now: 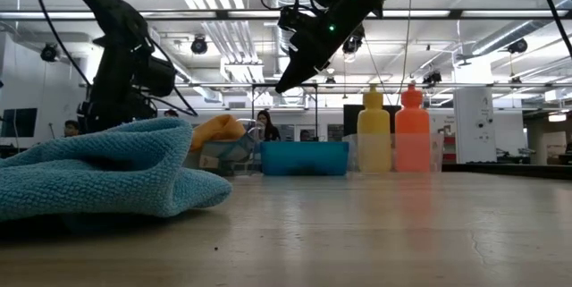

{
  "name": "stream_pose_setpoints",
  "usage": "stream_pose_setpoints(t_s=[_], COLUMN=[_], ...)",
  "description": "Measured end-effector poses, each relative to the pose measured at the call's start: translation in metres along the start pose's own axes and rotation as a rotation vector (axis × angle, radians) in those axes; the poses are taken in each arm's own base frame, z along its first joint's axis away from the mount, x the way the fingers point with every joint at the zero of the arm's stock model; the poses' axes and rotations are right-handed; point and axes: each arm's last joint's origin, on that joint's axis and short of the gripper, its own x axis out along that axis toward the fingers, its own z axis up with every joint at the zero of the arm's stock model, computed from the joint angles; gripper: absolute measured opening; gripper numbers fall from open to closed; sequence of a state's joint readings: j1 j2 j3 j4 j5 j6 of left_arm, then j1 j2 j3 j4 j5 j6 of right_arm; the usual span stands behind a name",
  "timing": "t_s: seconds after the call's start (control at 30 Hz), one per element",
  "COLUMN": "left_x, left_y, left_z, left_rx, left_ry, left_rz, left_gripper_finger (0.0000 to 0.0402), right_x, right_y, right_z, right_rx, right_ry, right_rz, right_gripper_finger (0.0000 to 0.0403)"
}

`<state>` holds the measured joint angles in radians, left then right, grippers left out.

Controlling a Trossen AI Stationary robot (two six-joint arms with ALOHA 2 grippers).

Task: Pick & Place Sports Items
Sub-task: Put the black spring keychain into the blue bin

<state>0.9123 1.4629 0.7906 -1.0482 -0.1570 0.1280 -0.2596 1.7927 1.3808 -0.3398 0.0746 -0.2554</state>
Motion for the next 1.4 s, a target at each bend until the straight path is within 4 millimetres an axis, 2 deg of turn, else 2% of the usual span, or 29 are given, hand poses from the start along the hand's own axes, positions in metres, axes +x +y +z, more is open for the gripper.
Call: stream_pose_setpoints(t_s=[0.23,1.03,1.17,1.4], left_x=[0.007,0.005,-0.005,-0.042], left_y=[-0.001,0.000,0.003,0.005], left_z=[0.004,0.008,0.013,-0.009], left_rx=[0.008,0.009,-0.011,-0.034], left_ry=[0.034,-0.008,-0.135,-0.312], left_rz=[-0.005,0.001,0.018,0.041], left_gripper_finger=[0.0337,0.0337,0.0337,0.0337], right_x=[0.000,0.000,0.000,0.000], right_y=[0.000,0.000,0.000,0.001], right_z=[0.000,0.000,0.000,-0.003], right_rx=[0.000,-0.007,-0.007,-0.013], right_ry=[0.000,0.000,0.002,0.023], right_rz=[0.004,0.005,0.005,0.011], right_gripper_finger=[0.0272,0.0272,0.0272,0.0272])
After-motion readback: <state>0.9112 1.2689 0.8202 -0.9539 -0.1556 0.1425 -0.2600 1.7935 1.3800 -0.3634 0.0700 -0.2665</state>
